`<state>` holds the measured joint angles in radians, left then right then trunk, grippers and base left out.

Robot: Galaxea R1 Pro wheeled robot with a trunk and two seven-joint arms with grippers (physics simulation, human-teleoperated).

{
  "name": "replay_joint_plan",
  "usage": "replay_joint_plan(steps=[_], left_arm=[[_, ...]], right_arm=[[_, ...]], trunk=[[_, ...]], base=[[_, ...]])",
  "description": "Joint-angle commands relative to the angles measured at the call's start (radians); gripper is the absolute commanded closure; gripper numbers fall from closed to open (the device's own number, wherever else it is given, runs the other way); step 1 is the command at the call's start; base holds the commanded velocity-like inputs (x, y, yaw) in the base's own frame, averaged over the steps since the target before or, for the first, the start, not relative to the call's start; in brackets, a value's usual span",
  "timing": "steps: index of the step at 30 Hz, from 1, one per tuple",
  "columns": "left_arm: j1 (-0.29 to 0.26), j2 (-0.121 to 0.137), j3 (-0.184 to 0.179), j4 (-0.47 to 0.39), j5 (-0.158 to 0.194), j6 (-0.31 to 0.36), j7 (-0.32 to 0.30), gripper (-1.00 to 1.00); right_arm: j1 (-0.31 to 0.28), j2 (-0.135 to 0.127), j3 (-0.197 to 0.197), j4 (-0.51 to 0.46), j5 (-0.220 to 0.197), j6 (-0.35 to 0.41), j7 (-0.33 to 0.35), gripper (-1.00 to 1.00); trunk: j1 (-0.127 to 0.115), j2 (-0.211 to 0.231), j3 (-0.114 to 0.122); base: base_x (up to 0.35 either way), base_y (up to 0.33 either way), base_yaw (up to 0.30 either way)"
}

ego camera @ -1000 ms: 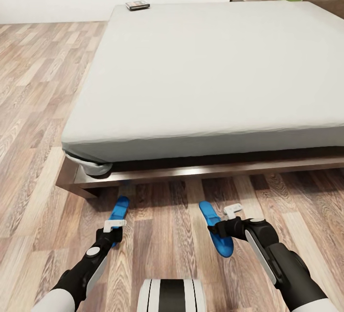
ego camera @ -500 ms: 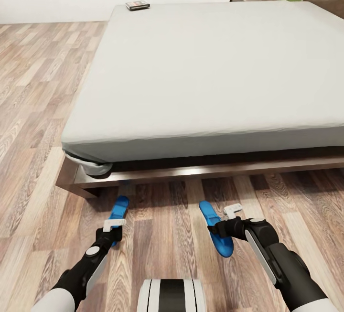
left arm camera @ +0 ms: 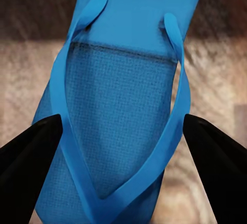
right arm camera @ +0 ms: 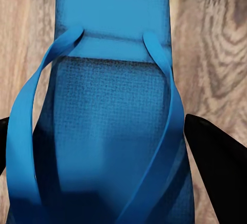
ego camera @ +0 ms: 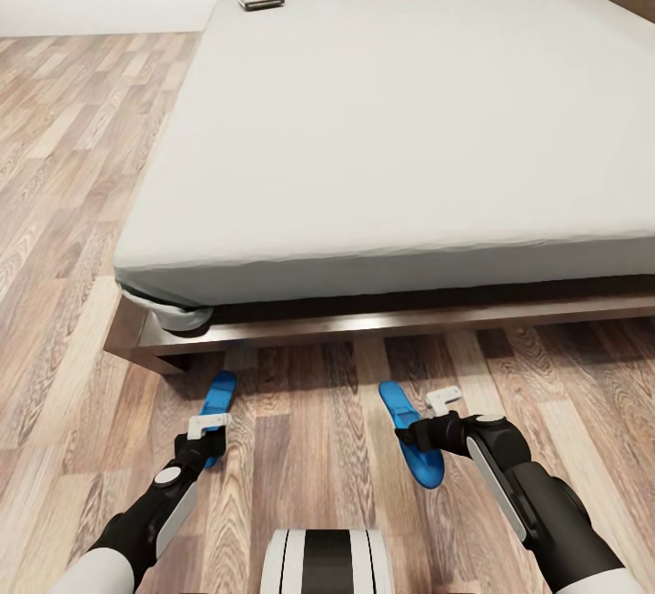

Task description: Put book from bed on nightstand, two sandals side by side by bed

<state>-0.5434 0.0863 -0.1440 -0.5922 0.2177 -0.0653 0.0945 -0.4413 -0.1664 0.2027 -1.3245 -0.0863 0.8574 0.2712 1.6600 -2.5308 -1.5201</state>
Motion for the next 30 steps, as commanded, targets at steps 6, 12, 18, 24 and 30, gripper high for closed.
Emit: replay_joint_plan(steps=[6,12,18,24,30], left_arm=[[0.0,0.001,-0.008,0.0,0.011,-0.005,0.008,1.0],[0.0,0.001,-0.008,0.0,0.011,-0.005,0.008,1.0],[0.0,0.001,-0.009,0.0,0.011,-0.005,0.008,1.0],[0.0,0.001,-0.009,-0.001,0.011,-0.005,0.008,1.0],[0.0,0.001,-0.009,-0.001,0.011,-0.005,0.007,1.0]], right_arm=[[-0.001,-0.001,0.001,-0.001,-0.009,0.005,-0.004,1.0],[-0.001,-0.001,0.001,-0.001,-0.01,0.005,-0.004,1.0],[-0.001,-0.001,0.001,-0.001,-0.01,0.005,-0.004,1.0],[-0.001,-0.001,0.001,-0.001,-0.01,0.006,-0.004,1.0],[-0.001,-0.001,0.001,-0.001,-0.01,0.006,-0.004,1.0]], trunk=[[0.002,-0.001,-0.016],[0.002,-0.001,-0.016],[0.003,-0.002,-0.028],[0.003,-0.002,-0.028],[0.003,-0.002,-0.028]], base=[[0.0,0.0,0.0],[0.0,0.0,0.0],[0.0,0.0,0.0],[0.0,0.0,0.0],[0.0,0.0,0.0]])
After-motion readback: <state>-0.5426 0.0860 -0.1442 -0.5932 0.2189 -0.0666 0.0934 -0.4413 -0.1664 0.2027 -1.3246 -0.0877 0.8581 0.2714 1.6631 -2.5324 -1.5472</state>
